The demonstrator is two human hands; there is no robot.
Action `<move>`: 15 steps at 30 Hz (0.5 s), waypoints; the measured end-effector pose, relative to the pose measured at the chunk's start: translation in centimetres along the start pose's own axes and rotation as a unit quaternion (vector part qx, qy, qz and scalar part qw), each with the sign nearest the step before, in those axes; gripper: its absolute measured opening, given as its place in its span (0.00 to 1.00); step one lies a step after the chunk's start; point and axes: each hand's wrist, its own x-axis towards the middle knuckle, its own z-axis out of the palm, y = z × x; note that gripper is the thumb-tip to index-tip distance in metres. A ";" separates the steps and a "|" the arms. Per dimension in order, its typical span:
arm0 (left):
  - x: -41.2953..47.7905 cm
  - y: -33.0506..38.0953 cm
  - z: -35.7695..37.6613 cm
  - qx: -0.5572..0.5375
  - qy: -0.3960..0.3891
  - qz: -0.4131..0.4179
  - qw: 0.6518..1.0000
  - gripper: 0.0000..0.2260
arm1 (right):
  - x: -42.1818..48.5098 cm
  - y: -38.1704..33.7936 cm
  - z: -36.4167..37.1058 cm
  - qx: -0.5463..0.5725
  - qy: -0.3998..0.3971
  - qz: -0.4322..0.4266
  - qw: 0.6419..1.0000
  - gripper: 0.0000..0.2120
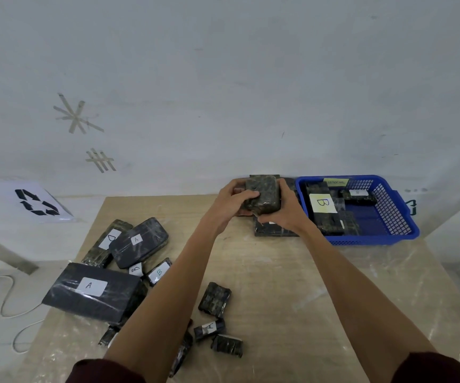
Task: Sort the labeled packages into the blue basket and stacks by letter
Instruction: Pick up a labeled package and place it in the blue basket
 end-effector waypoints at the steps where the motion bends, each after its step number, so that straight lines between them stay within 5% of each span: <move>1: 0.0 0.0 -0.1 -0.009 0.000 -0.002 1.000 0.17 | 0.0 -0.1 0.0 0.002 -0.004 -0.002 1.000 0.41; 15: 0.7 0.0 0.2 0.011 0.032 0.006 0.999 0.17 | 0.0 -0.6 0.6 0.000 0.006 -0.006 1.000 0.41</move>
